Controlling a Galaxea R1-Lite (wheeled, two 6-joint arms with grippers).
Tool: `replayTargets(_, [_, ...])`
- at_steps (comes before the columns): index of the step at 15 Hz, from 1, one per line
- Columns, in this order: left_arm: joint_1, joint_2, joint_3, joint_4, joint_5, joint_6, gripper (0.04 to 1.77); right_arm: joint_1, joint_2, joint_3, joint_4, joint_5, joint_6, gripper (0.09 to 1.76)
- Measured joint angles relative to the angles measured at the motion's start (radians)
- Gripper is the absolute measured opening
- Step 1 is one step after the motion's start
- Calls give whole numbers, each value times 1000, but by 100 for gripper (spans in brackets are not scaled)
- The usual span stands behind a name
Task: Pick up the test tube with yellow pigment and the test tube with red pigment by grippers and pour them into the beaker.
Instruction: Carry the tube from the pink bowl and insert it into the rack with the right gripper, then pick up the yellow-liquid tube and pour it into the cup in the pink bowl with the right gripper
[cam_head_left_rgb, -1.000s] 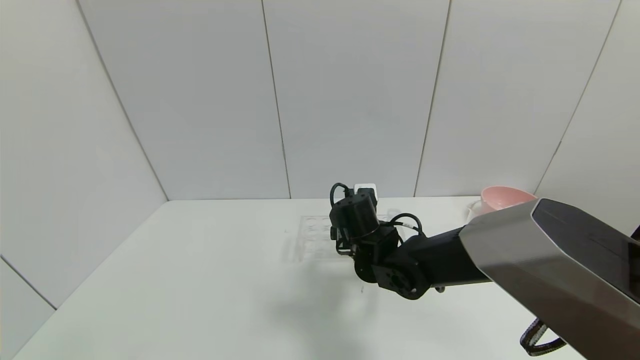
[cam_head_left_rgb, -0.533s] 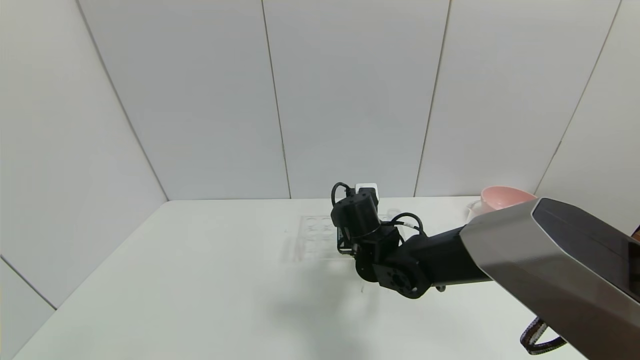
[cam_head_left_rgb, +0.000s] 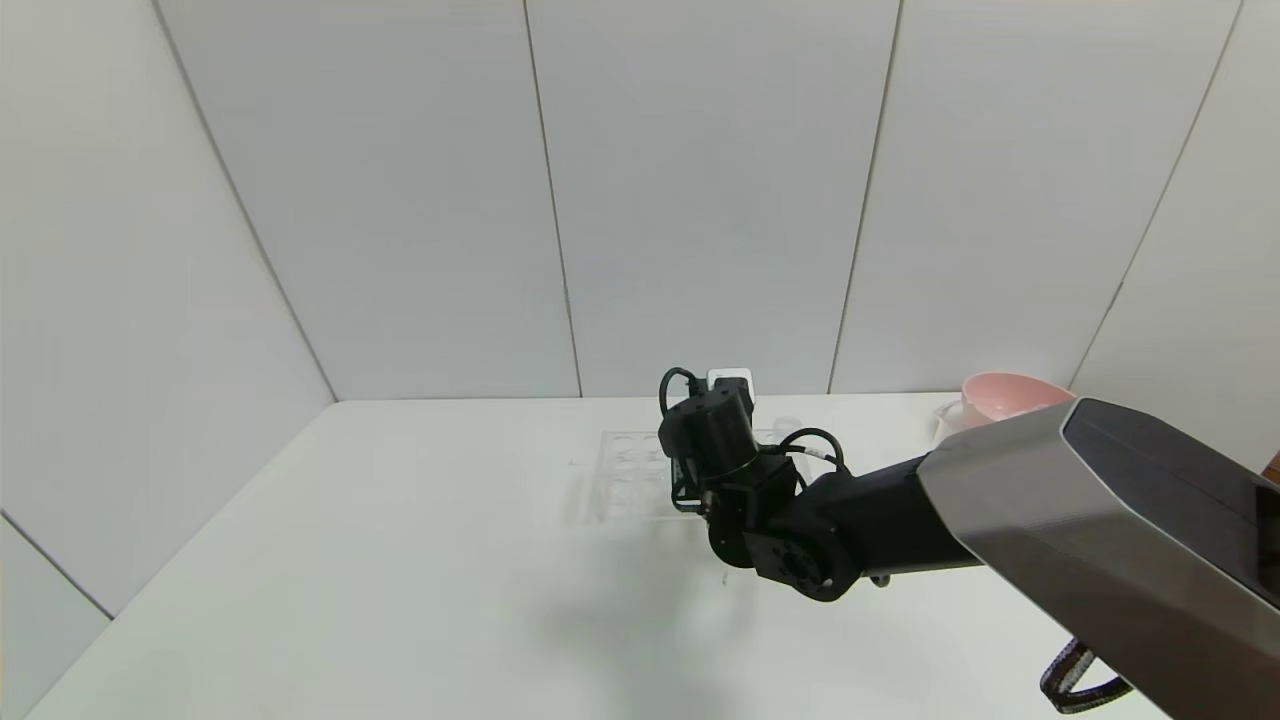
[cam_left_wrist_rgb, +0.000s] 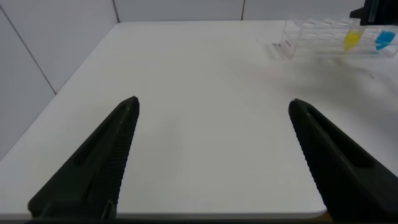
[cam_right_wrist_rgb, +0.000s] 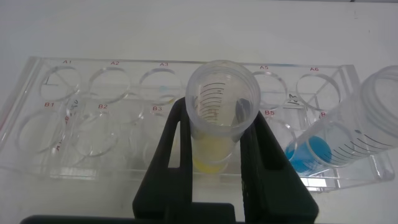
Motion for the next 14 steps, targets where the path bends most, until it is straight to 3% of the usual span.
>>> replayTargets(14, [0, 0, 0, 0, 0, 0, 172, 8, -85, -12, 1, -1, -66, 50])
